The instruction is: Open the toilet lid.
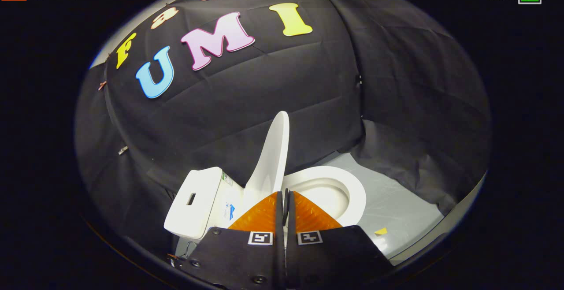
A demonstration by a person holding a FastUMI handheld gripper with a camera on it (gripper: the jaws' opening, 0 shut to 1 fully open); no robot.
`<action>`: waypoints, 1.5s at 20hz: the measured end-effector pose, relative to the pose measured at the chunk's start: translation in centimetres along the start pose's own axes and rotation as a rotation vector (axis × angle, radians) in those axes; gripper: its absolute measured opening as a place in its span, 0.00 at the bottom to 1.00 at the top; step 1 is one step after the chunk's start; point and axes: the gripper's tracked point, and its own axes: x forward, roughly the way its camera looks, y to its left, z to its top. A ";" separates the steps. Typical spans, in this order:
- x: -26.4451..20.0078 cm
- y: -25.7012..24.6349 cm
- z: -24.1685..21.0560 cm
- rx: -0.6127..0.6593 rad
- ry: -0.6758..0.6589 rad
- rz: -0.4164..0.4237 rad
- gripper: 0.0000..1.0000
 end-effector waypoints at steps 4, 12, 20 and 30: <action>-0.6 2.8 0.5 -0.058 -0.028 -0.012 0.07; -1.9 8.8 1.0 -0.182 -0.074 -0.027 0.07; -2.7 16.6 0.4 -0.324 -0.134 -0.013 0.07; -2.9 23.8 -1.5 -0.439 -0.157 0.047 0.07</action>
